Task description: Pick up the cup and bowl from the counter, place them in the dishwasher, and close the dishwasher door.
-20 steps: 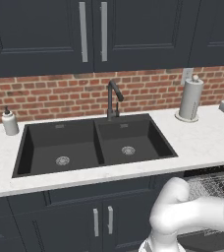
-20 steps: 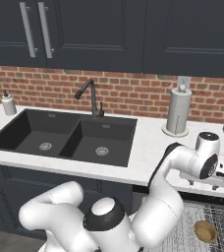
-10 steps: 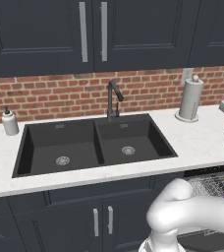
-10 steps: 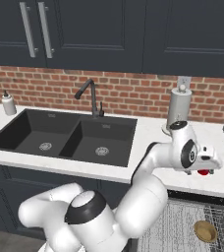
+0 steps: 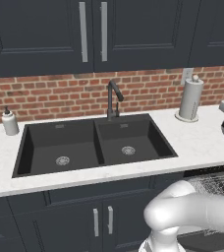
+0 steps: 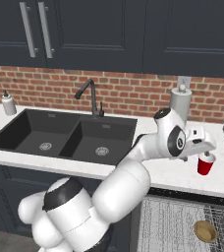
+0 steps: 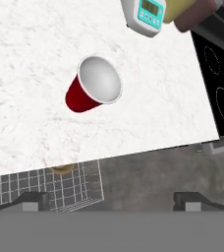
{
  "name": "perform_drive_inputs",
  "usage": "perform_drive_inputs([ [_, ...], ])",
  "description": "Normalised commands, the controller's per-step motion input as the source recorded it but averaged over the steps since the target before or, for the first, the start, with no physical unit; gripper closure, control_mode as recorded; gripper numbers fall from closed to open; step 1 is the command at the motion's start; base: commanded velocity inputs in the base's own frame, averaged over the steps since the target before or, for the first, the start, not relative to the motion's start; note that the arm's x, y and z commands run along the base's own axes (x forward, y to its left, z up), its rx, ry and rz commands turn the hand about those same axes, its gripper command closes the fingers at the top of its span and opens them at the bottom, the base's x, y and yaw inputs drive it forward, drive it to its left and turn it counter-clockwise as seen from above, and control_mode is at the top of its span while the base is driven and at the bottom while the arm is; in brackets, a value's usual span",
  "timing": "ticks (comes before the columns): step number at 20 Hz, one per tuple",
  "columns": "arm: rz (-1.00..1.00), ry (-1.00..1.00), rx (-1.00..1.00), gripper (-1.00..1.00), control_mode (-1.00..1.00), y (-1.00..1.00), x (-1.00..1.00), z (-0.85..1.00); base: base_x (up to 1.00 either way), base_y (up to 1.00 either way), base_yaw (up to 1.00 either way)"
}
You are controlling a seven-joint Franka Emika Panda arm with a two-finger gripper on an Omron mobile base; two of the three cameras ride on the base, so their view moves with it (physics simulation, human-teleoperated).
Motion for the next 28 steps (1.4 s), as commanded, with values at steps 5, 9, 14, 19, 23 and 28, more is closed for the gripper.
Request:
perform_drive_inputs([
  [5, 0.01, -0.12, 0.00, -1.00, -1.00, 0.00, 0.34, -0.09, 0.00, 0.00, 0.00],
  [9, 0.01, 0.00, 0.02, -1.00, -1.00, 0.01, 0.57, -0.06, 0.00, 0.00, 0.00],
  [14, 0.06, 0.05, 0.00, -1.00, -1.00, 0.02, 0.25, 0.00, 0.00, 0.00, 0.00],
  [19, 0.08, 0.17, 0.00, -1.00, -1.00, 0.00, 0.00, 0.00, 0.00, 0.00, 0.00],
  [23, 0.06, 0.16, 0.04, -1.00, -1.00, 0.00, 0.04, -0.02, 0.00, 0.00, 0.00],
  [28, 0.05, 0.02, 0.11, -1.00, -1.00, 0.00, 0.31, -0.04, 0.00, 0.00, 0.00],
])
